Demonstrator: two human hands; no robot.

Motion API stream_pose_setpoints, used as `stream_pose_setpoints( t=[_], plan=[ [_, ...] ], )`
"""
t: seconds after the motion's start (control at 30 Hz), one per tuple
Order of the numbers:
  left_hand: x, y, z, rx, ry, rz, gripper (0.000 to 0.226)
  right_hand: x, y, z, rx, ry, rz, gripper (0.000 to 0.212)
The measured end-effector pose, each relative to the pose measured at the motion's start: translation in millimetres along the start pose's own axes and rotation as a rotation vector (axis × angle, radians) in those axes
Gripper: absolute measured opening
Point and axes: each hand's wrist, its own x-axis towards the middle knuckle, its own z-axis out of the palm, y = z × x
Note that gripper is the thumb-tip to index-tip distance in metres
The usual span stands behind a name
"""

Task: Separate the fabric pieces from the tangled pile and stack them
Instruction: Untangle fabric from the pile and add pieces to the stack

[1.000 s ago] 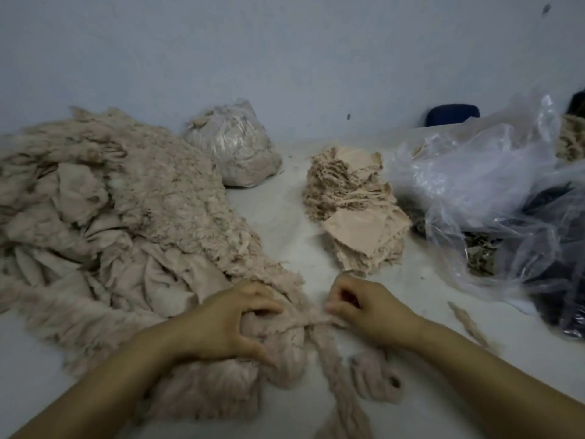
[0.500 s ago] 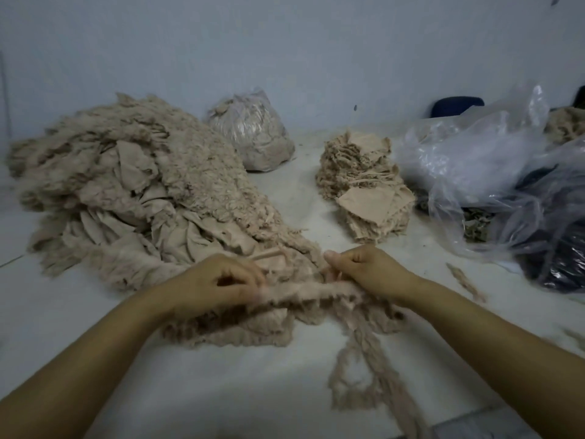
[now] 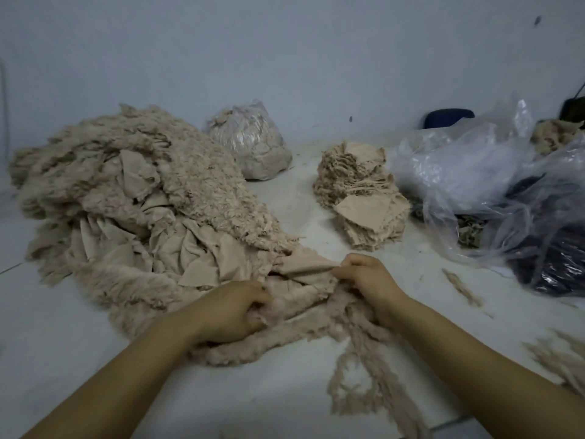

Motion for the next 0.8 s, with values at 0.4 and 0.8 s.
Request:
stream_pose_setpoints(
  t=[0.4, 0.8],
  plan=[
    [56.8, 6.2, 7.0, -0.015, 0.235, -0.083, 0.043, 7.6, -3.0, 0.1, 0.092, -0.266, 0.169, 0.009],
    [87.2, 14.8, 1.3, -0.644, 0.209, -0.038, 0.017, 24.4, -12.3, -11.5, 0.42, -0.183, -0.053, 0.017]
  ],
)
